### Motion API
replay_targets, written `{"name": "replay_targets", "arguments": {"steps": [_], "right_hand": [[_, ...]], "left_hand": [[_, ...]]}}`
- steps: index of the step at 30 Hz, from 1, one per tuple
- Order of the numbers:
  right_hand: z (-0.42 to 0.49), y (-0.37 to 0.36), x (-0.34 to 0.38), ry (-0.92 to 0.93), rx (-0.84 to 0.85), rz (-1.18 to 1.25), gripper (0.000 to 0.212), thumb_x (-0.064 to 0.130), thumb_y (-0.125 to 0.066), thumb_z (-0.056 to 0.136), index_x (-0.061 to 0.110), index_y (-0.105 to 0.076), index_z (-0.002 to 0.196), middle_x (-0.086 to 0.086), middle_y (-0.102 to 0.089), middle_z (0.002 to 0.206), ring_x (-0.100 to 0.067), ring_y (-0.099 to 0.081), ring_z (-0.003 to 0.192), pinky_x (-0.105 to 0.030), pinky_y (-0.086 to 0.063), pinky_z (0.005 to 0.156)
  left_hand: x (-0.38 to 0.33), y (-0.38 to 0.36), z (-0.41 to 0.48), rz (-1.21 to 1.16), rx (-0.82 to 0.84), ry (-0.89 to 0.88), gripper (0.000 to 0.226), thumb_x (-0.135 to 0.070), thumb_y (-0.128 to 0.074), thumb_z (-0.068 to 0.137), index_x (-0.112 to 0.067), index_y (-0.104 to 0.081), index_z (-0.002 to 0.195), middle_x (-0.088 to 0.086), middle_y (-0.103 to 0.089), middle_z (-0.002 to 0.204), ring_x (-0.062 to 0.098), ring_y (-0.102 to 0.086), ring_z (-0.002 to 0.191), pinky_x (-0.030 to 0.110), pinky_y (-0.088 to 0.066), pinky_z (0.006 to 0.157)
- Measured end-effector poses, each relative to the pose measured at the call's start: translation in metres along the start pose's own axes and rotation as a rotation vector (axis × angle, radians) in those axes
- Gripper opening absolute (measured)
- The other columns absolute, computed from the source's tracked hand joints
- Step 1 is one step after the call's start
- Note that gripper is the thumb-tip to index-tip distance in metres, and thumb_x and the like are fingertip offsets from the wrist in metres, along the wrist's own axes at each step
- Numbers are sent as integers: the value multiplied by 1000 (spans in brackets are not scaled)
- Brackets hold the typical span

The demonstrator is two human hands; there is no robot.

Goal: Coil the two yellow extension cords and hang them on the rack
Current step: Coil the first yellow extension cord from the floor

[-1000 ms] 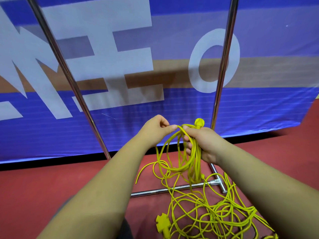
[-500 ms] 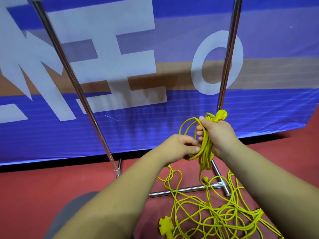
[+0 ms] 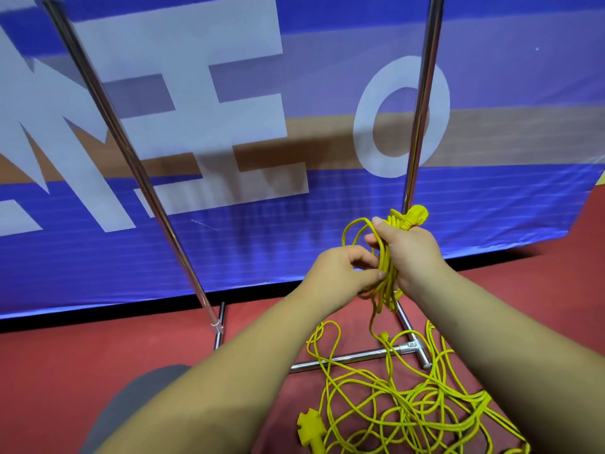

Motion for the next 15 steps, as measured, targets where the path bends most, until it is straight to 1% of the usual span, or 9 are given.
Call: {"name": "replay_targets", "arguments": {"steps": [2, 3, 5, 6, 8, 10, 12, 13, 15], "right_hand": [[2, 0, -1, 4, 15, -6, 27, 31, -79, 96, 11, -74, 78, -5, -80, 80, -32, -72, 78, -58, -64, 83], [3, 0, -1, 5, 27, -10, 26, 31, -79, 96, 12, -74, 78, -6, -81, 83, -31, -74, 80, -59, -63, 86], [4, 0, -3, 15, 54, -22, 23, 31, -78, 96, 10, -75, 86, -7, -82, 89, -30, -78, 90, -60, -62, 90], [4, 0, -3, 13, 68, -15, 22, 29, -76, 98, 8, -75, 93, -8, -83, 92, -29, -79, 95, -60, -62, 88], [6, 1, -4, -8, 95, 21, 25, 25, -73, 100, 1, -73, 106, -9, -83, 96, -30, -79, 100, -58, -65, 78], [8, 2, -4, -33, 127, 51, 29, 22, -71, 102, -4, -71, 115, -11, -82, 100, -30, -79, 95, -47, -63, 67], [9, 3, -6, -57, 150, 46, 28, 22, -71, 102, 0, -71, 119, -11, -82, 104, -30, -79, 94, -41, -59, 70], [9, 4, -7, -63, 163, 20, 26, 23, -71, 102, 4, -71, 119, -11, -82, 105, -27, -78, 93, -40, -57, 74], [7, 5, -7, -67, 198, -23, 21, 24, -71, 102, 10, -70, 116, -13, -81, 109, -26, -78, 88, -45, -59, 82]], "left_hand": [[-2, -2, -3, -59, -55, 6, 9, -15, -83, 85, -13, -76, 91, 2, -69, 69, 18, -66, 61, 30, -55, 64], [-2, -2, -4, -78, -67, 18, 9, -13, -83, 85, -10, -76, 89, 4, -69, 68, 18, -64, 60, 28, -52, 62], [-2, -1, -4, -102, -77, 50, 7, -15, -84, 83, -12, -78, 86, 6, -71, 69, 19, -65, 61, 31, -51, 64], [-2, 1, -4, -104, -84, 62, 6, -17, -85, 83, -14, -79, 84, 7, -73, 71, 18, -66, 64, 33, -51, 66], [-1, 6, -3, -95, -118, 72, 5, -21, -85, 83, -18, -81, 83, 4, -75, 76, 13, -67, 67, 32, -52, 68], [-1, 11, -1, -99, -169, 64, 5, -23, -84, 85, -20, -82, 87, -1, -76, 79, 8, -66, 70, 30, -54, 74], [-3, 16, 1, -93, -199, 32, 6, -23, -82, 87, -19, -81, 91, -1, -74, 80, 7, -64, 72, 28, -52, 76], [-4, 18, 2, -110, -203, 26, 7, -21, -79, 90, -15, -79, 93, 0, -71, 78, 7, -63, 70, 25, -51, 73], [-10, 19, 1, -257, -183, 49, 13, -13, -71, 97, -1, -73, 101, 3, -68, 75, 9, -66, 67, 23, -53, 68]]}}
Point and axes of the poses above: each hand's wrist, its own z-axis towards the middle knuckle, its own y-axis out of the back of the hand, x = y × z, the point moved 2 cm from there along z, towards the middle knuckle
